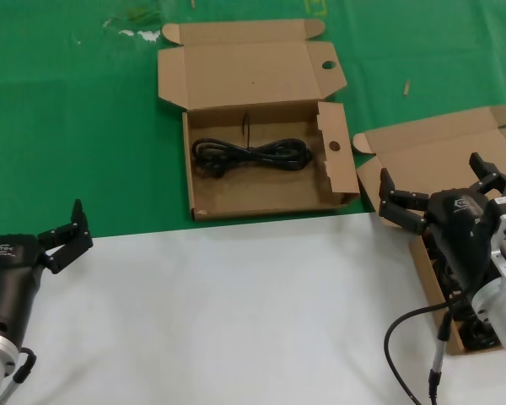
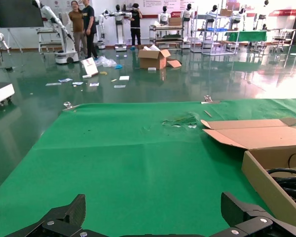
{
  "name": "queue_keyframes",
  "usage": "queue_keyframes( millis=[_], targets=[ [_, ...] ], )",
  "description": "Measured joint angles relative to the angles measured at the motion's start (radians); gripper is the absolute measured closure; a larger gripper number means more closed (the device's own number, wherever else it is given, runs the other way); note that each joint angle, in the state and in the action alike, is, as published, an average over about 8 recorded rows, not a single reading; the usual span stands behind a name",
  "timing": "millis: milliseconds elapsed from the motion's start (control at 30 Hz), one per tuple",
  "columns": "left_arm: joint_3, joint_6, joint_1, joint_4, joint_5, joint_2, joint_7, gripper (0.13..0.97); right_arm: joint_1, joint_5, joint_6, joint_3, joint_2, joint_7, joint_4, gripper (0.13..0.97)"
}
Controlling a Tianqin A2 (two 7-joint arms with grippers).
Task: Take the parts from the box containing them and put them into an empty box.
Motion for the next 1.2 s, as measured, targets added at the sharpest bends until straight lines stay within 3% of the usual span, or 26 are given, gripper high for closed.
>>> queue_keyframes(
  millis=[1200],
  targets=[
    [0.0, 0.0, 0.0, 0.0, 0.0, 0.0, 0.0, 0.132, 0.0, 0.0, 0.0, 0.0, 0.0, 0.0, 0.0, 0.129]
  ],
)
